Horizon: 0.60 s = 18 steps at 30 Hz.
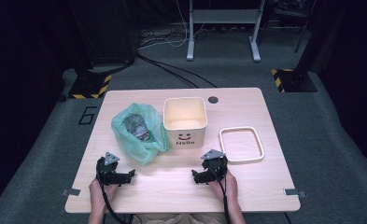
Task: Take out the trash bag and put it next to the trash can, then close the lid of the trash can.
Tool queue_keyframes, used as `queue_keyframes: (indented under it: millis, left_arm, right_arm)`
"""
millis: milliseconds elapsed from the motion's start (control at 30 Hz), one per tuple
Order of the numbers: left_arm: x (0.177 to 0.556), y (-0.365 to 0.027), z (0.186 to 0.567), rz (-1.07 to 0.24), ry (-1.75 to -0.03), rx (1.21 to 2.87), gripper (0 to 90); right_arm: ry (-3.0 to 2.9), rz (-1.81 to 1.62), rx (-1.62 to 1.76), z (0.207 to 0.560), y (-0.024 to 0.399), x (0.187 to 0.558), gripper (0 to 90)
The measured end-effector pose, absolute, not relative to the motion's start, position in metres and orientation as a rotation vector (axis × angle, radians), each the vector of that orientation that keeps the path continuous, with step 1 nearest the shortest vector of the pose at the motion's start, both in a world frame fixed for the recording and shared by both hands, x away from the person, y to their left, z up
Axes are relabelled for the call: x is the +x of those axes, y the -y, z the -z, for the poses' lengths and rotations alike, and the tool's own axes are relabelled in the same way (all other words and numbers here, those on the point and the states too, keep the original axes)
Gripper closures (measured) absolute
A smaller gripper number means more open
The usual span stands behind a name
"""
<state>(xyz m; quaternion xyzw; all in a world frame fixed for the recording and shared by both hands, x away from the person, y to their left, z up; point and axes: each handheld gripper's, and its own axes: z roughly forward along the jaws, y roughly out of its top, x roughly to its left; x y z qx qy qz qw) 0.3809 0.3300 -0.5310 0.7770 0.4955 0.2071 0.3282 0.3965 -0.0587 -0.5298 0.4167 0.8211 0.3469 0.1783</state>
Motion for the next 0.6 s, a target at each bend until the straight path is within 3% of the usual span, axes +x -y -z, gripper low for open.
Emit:
queue_keyframes:
  millis: [600]
  left_arm:
    - [0.3823,-0.3302,0.5309,-0.561,-1.341,2.01,0.8]
  right_arm:
    - [-2.322,-0.98,1.183,0.5297,0.0587,0.3966,2.7]
